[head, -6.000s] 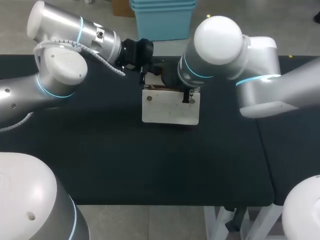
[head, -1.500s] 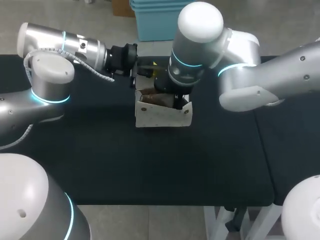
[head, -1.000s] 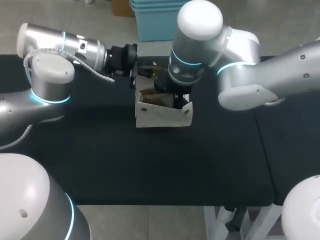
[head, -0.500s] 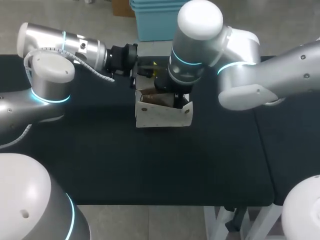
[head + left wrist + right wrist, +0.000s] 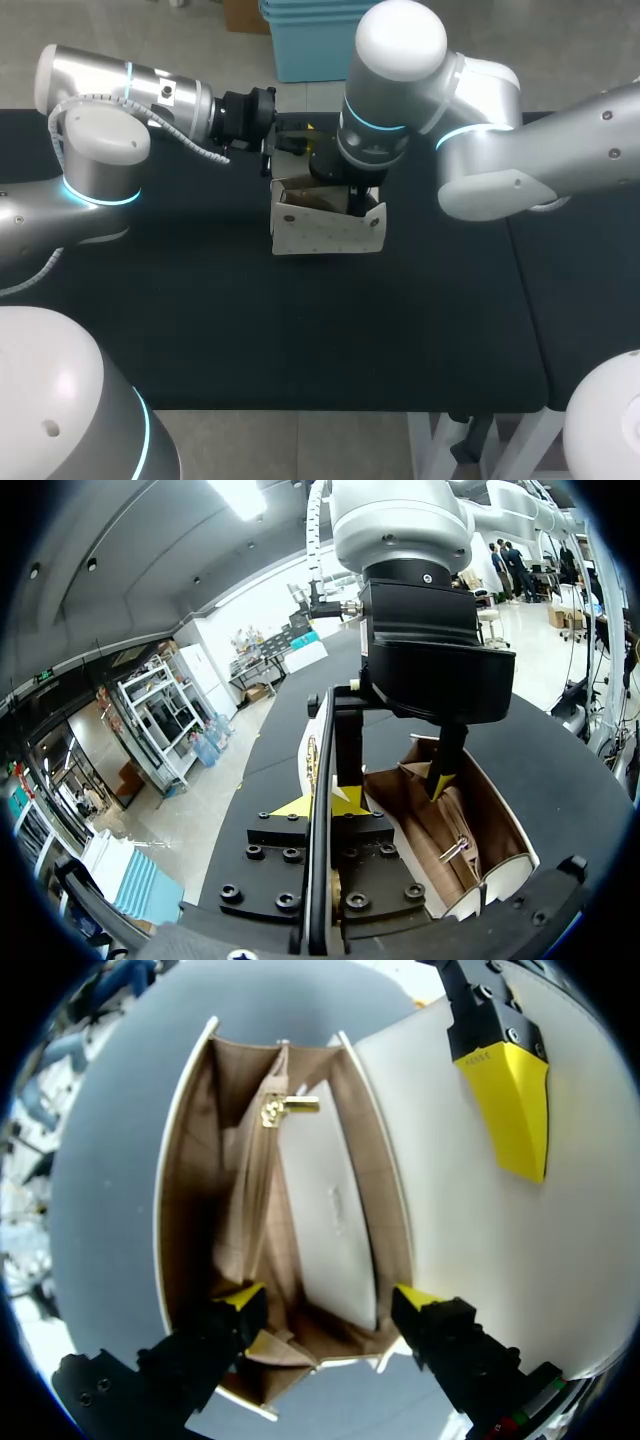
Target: Pick up the bag, open it, inspect its contents, close it, and place it on the opposite side
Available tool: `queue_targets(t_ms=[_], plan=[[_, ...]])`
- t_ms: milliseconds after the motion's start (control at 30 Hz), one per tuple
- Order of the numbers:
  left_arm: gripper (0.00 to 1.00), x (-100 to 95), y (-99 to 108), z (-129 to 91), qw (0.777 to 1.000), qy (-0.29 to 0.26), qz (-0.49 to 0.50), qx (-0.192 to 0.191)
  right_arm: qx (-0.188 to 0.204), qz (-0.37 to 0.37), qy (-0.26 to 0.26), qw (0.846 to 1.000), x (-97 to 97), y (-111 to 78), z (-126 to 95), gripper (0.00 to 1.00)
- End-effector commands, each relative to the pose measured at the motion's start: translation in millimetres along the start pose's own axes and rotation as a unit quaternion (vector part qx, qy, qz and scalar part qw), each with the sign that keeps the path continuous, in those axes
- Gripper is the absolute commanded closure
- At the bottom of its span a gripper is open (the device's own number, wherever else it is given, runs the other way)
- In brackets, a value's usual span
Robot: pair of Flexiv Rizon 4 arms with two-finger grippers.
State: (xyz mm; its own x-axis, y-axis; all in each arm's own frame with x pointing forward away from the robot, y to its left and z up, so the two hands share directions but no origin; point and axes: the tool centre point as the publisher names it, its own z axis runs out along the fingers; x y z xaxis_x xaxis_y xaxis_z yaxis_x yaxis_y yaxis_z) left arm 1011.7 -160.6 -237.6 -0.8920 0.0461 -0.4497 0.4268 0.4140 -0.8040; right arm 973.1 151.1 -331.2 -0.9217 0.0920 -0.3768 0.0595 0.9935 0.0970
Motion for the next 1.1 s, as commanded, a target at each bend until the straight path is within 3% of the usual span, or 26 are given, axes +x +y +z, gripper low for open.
queue_targets(t_ms=[33,167,233,300,400,500,733,900,1100], plan=[[1.00,2.4,-9.8,3.4,1.000,0.000,0.002,0.002,0.004,0.001,-0.009,1.000,-1.1,4.7,17.0,0.00],[1.00,2.7,-9.3,3.8,1.000,-0.002,0.002,0.001,0.003,0.003,-0.041,0.999,-7.9,6.7,1.6,0.00],[1.00,2.9,-9.2,3.9,1.000,-0.002,0.003,-0.001,0.000,0.004,-0.059,0.998,-11.9,7.7,-9.6,0.31],[1.00,3.4,-9.4,3.4,1.000,-0.005,0.008,-0.003,-0.001,0.003,-0.077,0.997,-14.9,9.4,-21.7,0.51],[1.00,3.5,-10.7,1.5,1.000,-0.009,0.012,-0.004,-0.001,0.001,-0.100,0.995,-16.6,10.5,-39.4,0.58],[1.00,2.4,-12.6,-0.6,1.000,-0.014,0.013,-0.005,0.000,0.000,-0.119,0.993,-15.1,11.7,-56.5,0.75],[1.00,-0.2,-17.6,-3.7,1.000,-0.022,0.009,0.002,0.006,-0.002,-0.143,0.990,-3.2,11.1,-86.7,1.00],[1.00,-3.0,-16.7,-3.2,0.999,-0.020,-0.008,0.028,0.019,0.006,-0.156,0.988,8.7,6.3,-101.3,1.00],[1.00,-11.2,6.4,11.0,0.997,-0.017,-0.057,0.054,0.015,0.023,-0.166,0.986,23.7,1.0,-112.5,1.00]])
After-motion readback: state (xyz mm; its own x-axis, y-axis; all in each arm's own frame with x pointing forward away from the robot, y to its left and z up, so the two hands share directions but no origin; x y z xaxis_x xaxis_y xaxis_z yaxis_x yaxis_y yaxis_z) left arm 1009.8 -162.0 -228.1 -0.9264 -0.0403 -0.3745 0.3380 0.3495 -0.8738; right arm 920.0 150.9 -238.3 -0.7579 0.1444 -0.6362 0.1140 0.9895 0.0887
